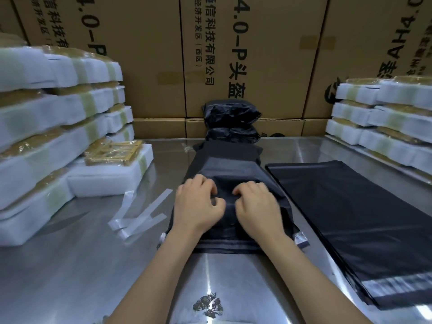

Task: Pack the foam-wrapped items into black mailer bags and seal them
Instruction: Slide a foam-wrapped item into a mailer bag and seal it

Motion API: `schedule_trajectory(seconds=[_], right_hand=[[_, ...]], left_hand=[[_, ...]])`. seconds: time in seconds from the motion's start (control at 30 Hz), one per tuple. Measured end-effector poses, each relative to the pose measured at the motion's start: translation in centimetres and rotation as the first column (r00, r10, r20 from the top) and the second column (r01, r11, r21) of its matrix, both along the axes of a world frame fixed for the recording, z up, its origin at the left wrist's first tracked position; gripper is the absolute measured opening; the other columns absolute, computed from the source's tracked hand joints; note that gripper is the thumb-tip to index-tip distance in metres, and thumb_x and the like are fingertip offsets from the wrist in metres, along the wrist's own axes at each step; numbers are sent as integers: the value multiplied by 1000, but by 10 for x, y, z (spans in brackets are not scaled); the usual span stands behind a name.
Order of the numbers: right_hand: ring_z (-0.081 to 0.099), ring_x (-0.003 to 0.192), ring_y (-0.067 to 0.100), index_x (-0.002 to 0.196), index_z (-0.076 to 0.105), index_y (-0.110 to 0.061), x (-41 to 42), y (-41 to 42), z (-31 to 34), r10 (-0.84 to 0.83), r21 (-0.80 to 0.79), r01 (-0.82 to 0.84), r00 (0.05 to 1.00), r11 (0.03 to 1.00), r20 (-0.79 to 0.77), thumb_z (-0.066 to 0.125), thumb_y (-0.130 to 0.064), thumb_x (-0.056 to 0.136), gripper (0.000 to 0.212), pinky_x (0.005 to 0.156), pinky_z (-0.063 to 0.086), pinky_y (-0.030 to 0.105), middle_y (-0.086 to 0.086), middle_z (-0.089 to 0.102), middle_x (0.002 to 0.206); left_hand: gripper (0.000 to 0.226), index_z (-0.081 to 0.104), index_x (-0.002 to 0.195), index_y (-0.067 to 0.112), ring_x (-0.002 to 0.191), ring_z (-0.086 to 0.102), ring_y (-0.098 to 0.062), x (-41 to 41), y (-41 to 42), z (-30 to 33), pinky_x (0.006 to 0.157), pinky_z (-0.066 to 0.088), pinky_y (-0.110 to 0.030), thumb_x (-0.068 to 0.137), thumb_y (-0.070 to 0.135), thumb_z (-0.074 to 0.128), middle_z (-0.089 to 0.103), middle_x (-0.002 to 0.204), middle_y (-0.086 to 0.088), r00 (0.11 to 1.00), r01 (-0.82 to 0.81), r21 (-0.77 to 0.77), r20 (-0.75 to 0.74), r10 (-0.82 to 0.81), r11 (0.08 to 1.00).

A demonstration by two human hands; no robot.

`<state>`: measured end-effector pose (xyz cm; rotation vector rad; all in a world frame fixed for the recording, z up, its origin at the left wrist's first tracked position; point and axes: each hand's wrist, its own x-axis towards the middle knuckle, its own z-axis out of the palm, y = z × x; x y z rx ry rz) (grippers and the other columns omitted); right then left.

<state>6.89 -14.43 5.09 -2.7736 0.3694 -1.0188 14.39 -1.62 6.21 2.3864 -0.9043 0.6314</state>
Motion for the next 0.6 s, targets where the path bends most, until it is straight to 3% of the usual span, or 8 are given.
schedule_trajectory(seconds=[0.1, 0.27, 0.6], right_hand=[[48, 107, 20, 119, 54, -17, 12, 5, -12, 79, -74, -92, 983, 993, -166, 40, -20, 94, 29, 84, 39, 31, -1, 56, 116], [44, 120, 19, 134, 44, -19, 18, -3, -24, 26, 36, -17, 956, 999, -292, 34, -29, 99, 38, 95, 37, 33, -3, 47, 134], [48, 113, 22, 116, 59, -13, -1, -21, -22, -350, 50, 375, 900, 926, -261, 30, -38, 99, 42, 91, 33, 36, 3, 57, 120]], left_hand=[[21, 57, 109, 18, 101, 50, -18, 3, -10, -17, 85, 42, -35, 92, 27, 47, 55, 110, 3, 985, 156, 76, -90, -149, 985], [42, 42, 137, 20, 125, 40, -18, 13, -15, -35, 101, 36, -35, 100, 37, 34, 43, 139, 4, 976, 148, 198, -190, -110, 969], [57, 53, 127, 19, 120, 43, -21, 16, -3, -38, 98, 32, -37, 96, 57, 24, 49, 129, 0, 964, -127, 157, -215, 160, 979]])
